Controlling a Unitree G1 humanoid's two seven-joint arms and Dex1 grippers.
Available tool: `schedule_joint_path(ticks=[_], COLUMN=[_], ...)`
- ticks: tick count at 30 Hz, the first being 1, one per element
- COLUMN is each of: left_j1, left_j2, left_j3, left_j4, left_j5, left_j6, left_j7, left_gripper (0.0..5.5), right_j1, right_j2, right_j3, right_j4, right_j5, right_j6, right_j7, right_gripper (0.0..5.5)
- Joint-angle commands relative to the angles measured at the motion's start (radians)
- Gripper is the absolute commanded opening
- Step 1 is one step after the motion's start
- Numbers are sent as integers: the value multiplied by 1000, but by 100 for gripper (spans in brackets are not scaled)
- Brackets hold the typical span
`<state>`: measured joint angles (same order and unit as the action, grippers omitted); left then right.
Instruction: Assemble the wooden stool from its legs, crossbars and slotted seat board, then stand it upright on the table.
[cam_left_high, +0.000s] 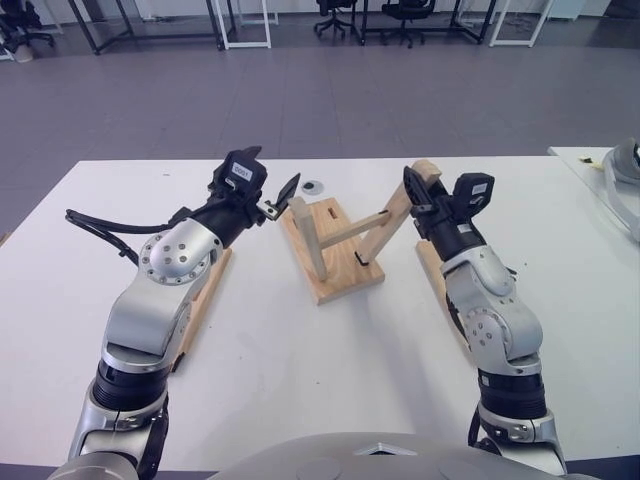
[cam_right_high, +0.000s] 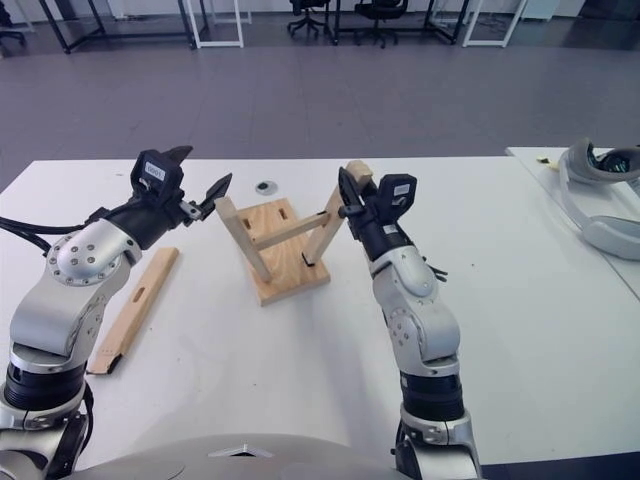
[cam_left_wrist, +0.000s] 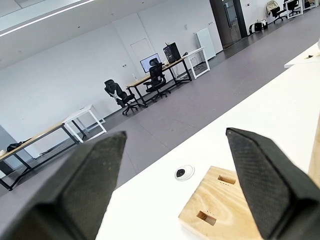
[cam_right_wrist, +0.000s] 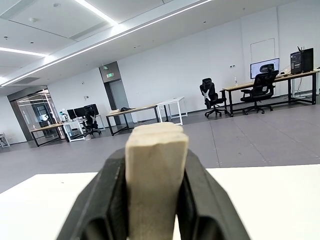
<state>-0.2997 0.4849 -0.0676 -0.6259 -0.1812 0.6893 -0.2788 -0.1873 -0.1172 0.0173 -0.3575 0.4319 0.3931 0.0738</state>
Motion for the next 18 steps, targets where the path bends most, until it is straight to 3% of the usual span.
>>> schedule_joint_path(ticks=[1, 12, 13, 18], left_j1=[-21, 1, 0, -30], left_j2=[-2, -13, -15, -13], left_j3=[-33, -70, -71, -72], left_j4=[20, 39, 40, 11], left_j5=[35, 84, 88, 97], left_j6=[-4, -26, -27, -11], left_j7=[-8, -10, -12, -18], left_gripper=[366, 366, 366, 366], right_j1=[62, 1, -3, -26], right_j2=[-44, -60, -59, -57], right_j3=[54, 29, 23, 3], right_j4=[81, 52, 52, 49], right_j5=[-56, 31, 38, 44], right_j6=[182, 319, 325, 362], right_j7=[-15, -17, -20, -12], right_gripper=[105, 105, 142, 221])
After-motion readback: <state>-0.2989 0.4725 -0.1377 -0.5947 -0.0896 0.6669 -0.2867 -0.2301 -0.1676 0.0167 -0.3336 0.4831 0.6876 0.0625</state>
